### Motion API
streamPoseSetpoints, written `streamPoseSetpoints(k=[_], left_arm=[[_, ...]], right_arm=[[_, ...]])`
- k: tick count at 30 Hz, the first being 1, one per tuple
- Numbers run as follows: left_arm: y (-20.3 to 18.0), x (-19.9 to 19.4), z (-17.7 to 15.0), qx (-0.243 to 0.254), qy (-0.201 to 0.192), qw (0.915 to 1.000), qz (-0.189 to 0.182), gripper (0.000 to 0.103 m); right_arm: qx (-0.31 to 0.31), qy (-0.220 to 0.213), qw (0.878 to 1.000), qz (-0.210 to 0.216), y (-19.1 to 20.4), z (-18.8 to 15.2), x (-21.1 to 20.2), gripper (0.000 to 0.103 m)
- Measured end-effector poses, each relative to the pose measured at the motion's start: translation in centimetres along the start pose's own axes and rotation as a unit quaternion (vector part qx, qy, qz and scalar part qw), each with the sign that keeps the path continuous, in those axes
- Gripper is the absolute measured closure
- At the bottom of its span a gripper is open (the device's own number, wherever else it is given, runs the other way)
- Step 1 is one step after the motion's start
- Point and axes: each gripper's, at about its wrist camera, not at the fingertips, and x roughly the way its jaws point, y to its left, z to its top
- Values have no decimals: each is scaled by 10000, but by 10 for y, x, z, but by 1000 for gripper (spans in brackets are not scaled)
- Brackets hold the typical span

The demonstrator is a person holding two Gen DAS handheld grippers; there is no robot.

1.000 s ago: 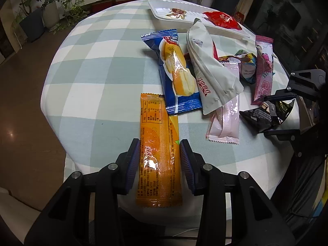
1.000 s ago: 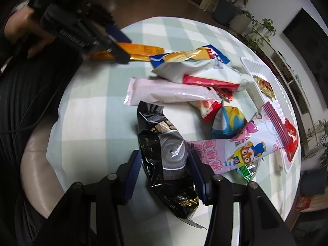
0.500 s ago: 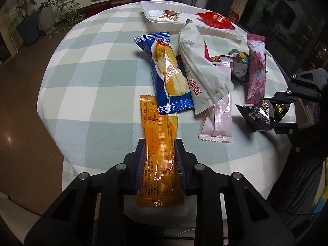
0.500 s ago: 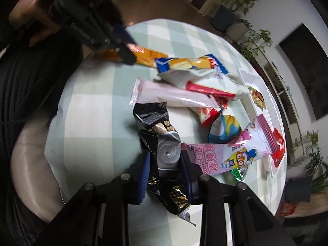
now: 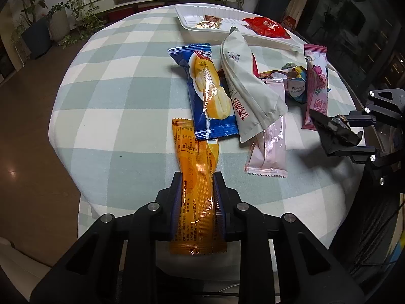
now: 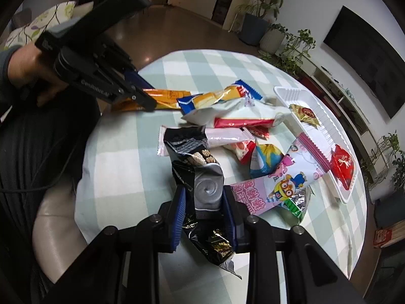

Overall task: Organize snacks
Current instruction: 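Grasp the black-and-silver bag with the right tool while the left tool holds the orange packet, then lower both packets into the white tray and open both tools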

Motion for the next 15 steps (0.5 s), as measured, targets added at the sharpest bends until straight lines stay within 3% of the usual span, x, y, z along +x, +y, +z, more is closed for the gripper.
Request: streamPoseSetpoints(k=[15], left_arm=[[8,-22,-8,-121,-56,9997,-227,82]], right_arm=[[635,-510,9962,308,-13,-6,-18,73]])
